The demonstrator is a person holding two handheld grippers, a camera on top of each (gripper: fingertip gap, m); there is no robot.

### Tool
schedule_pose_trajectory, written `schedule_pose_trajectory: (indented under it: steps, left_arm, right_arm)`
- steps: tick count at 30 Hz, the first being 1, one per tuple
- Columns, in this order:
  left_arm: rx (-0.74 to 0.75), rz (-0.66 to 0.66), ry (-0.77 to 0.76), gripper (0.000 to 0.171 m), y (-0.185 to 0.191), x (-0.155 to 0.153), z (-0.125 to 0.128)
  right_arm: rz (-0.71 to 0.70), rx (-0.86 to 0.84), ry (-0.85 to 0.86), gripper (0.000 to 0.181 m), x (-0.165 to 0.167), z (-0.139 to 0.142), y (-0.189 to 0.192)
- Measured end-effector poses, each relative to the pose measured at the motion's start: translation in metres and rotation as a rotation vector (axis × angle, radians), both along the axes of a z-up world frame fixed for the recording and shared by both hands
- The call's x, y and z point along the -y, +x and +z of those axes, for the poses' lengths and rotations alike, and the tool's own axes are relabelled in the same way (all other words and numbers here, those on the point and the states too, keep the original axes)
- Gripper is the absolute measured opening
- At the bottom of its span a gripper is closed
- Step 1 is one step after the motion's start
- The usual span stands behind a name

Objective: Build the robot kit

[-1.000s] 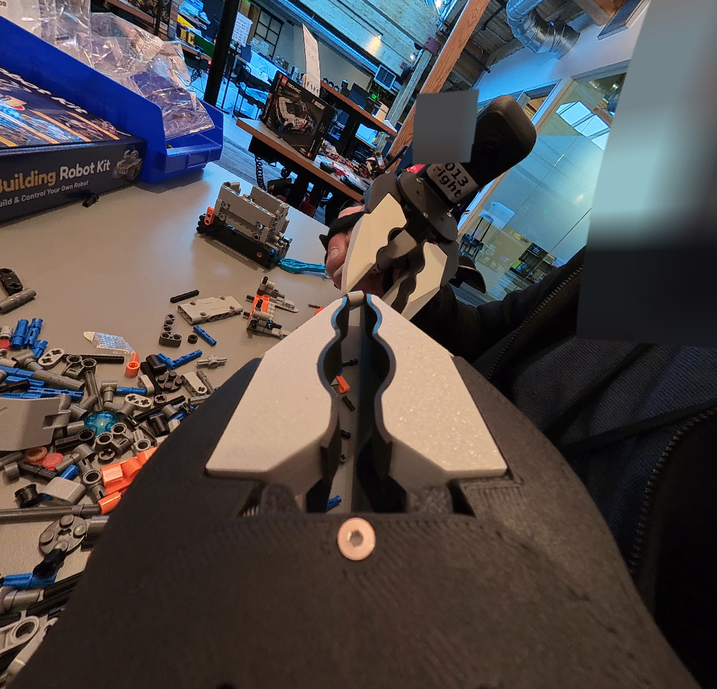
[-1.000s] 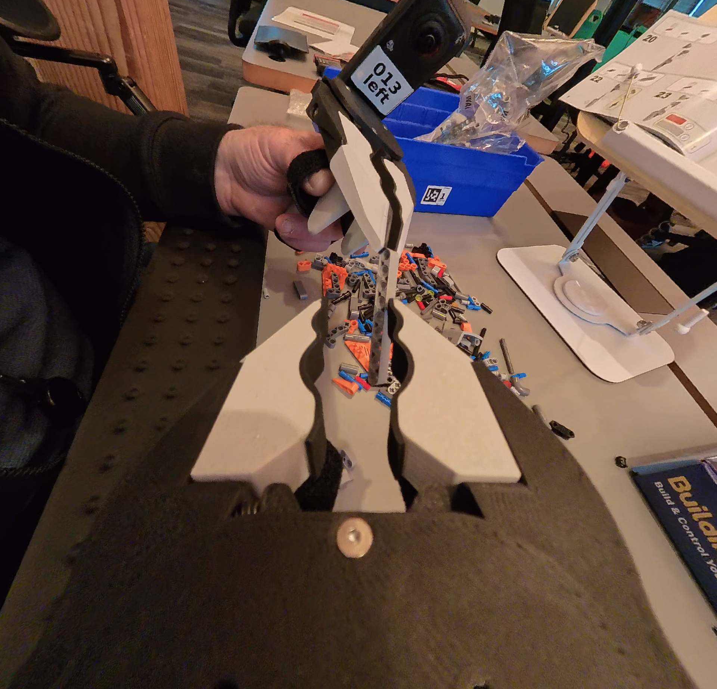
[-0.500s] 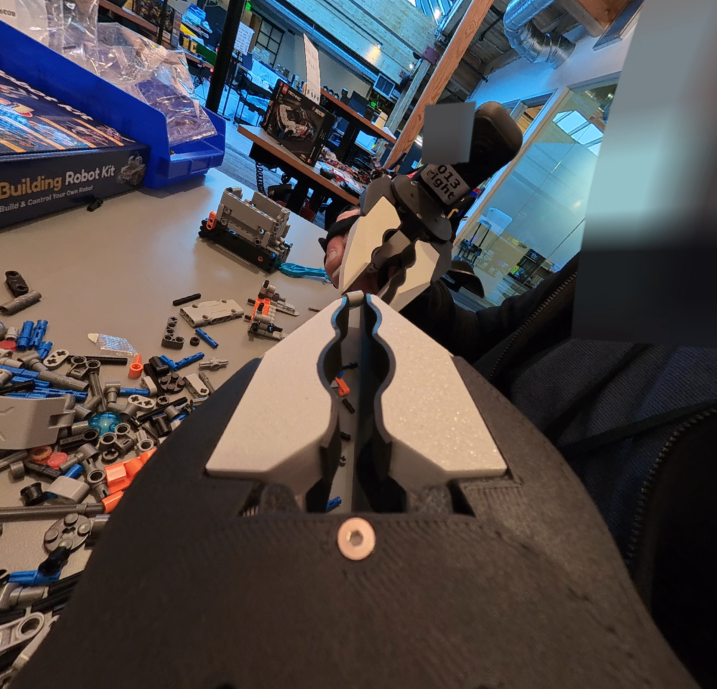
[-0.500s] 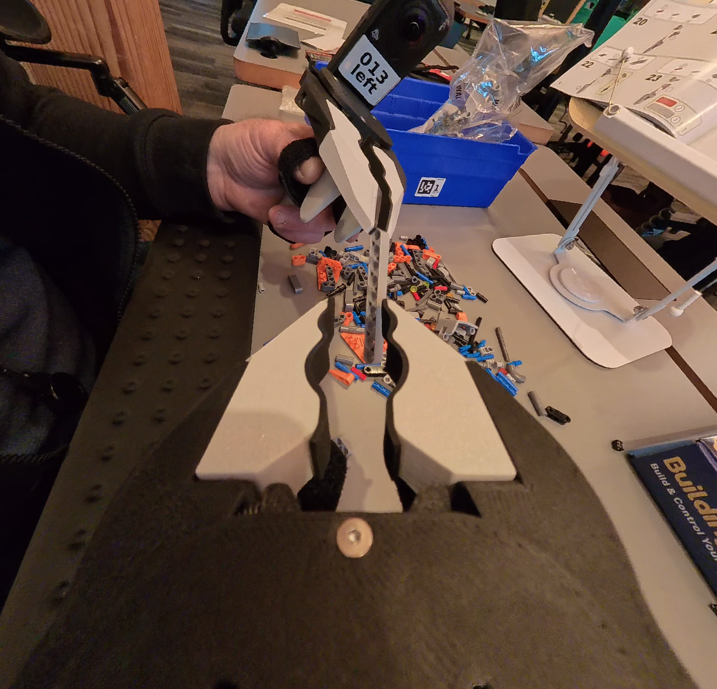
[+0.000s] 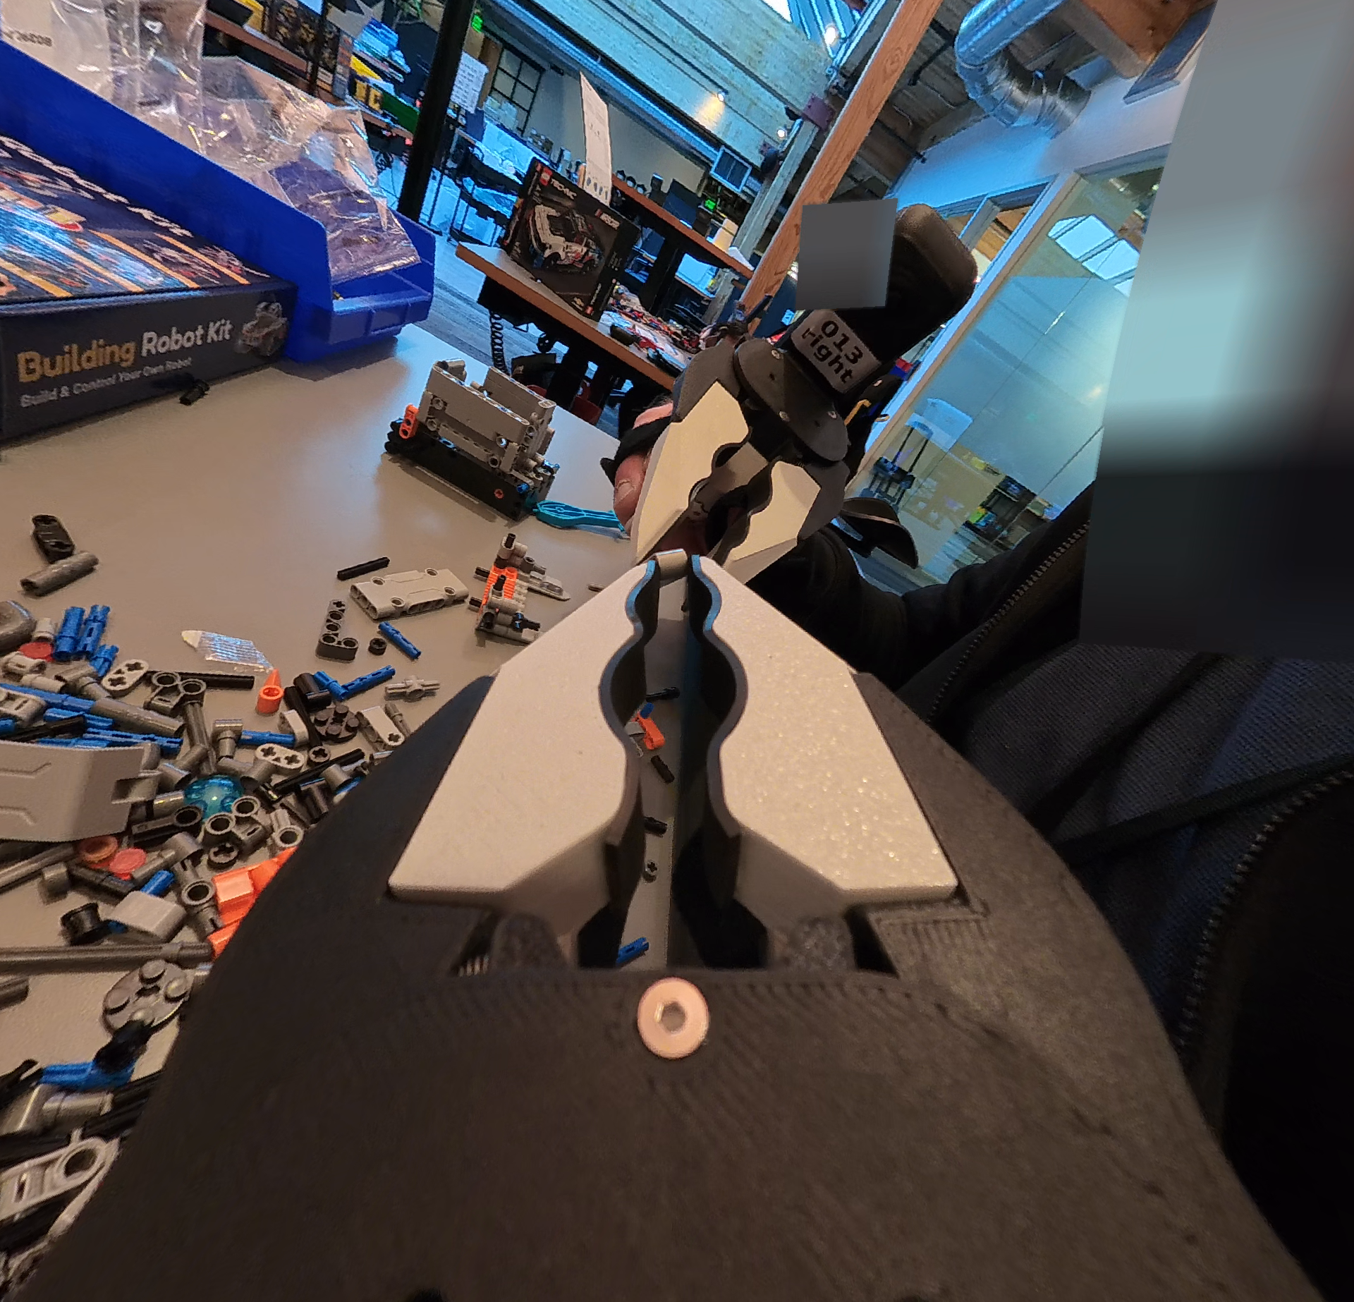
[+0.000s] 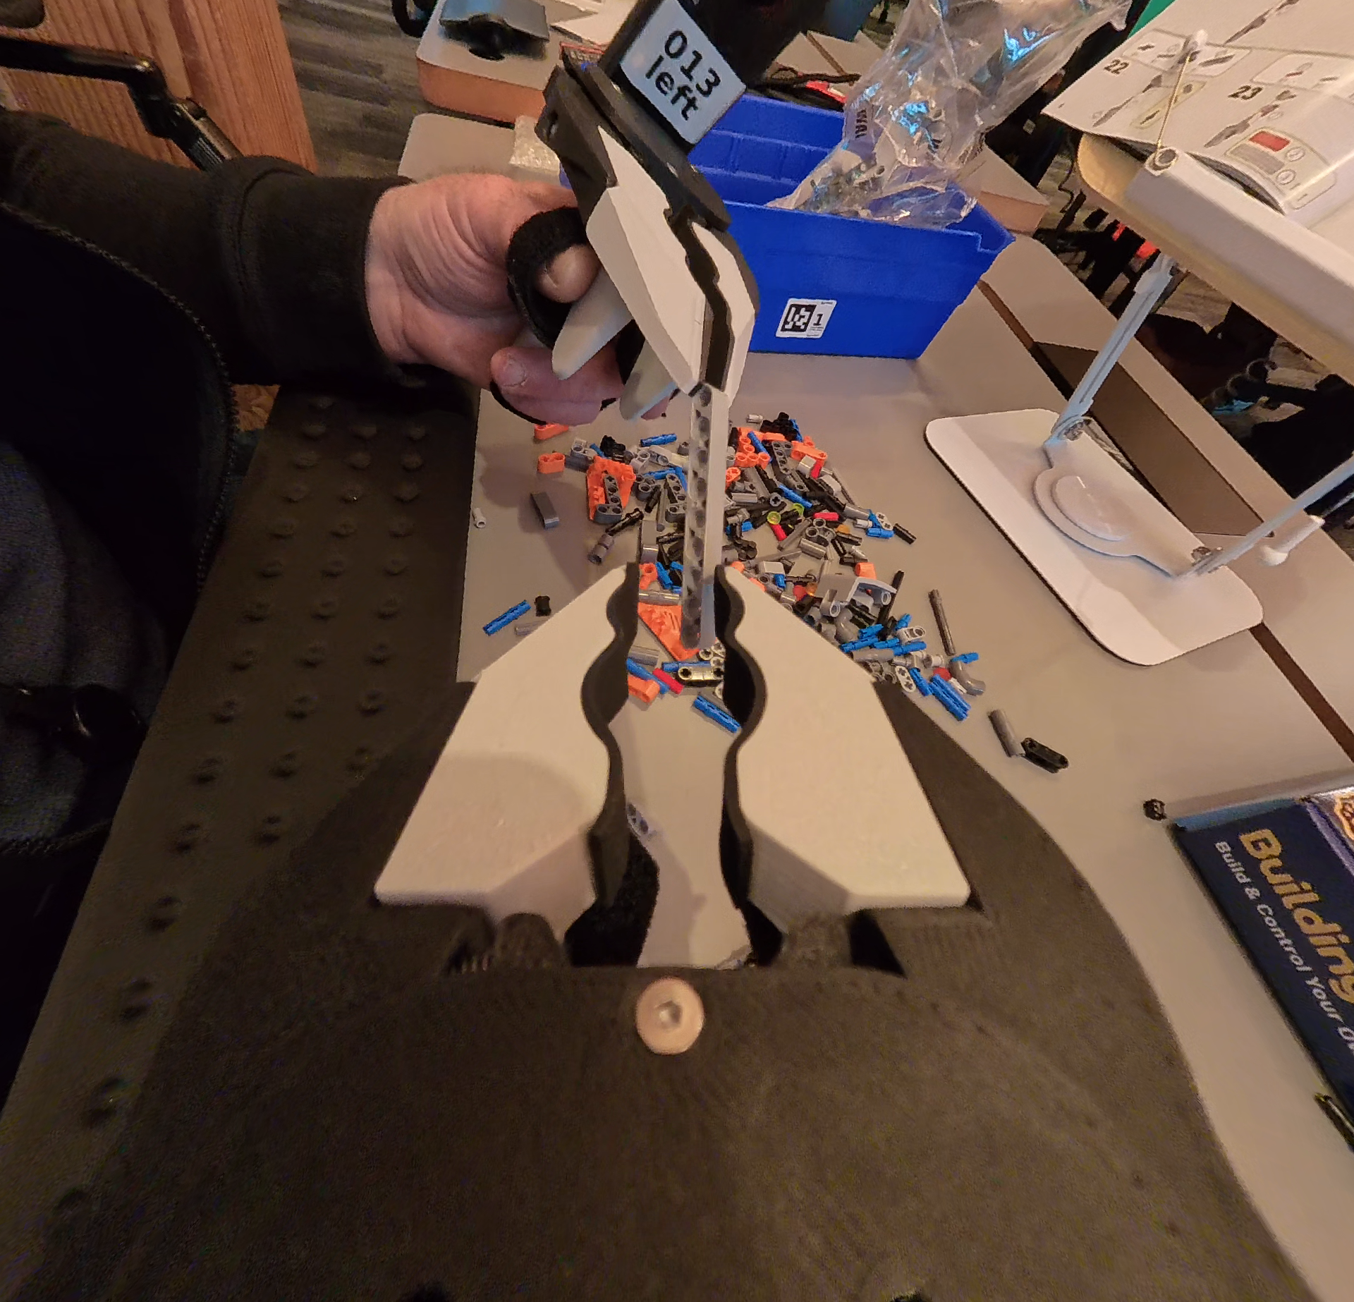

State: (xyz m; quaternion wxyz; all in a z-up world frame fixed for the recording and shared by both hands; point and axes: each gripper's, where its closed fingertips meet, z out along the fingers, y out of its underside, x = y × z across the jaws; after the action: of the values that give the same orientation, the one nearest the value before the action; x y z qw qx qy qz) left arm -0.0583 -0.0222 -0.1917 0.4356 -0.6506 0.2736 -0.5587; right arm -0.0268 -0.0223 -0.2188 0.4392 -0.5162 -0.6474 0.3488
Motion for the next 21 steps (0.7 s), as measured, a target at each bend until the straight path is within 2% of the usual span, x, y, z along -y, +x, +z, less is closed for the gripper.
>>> schedule_pose_trajectory:
  steps: [4,7,14,16,21]
  left_arm:
    - [0.003,-0.005,0.008,0.005,0.001,0.003,0.003]
    - [0.004,-0.020,0.005,0.005,0.005,0.006,0.003]
    - [-0.025,-0.022,0.009,0.006,0.006,0.009,0.000]
    - [-0.065,-0.015,0.021,0.016,0.005,0.009,-0.003]
    - [-0.180,0.054,0.056,0.022,-0.011,0.006,-0.012]
  right_arm:
    - [-0.008,0.009,0.006,0.018,0.000,-0.002,-0.001]
    - [-0.013,0.037,0.030,0.009,0.000,-0.008,-0.004]
    - [-0.019,0.045,0.022,0.008,-0.004,-0.010,-0.003]
    - [-0.035,0.052,0.012,0.008,-0.010,-0.009,-0.001]
    - [-0.151,0.142,-0.031,0.008,-0.048,-0.014,0.009]
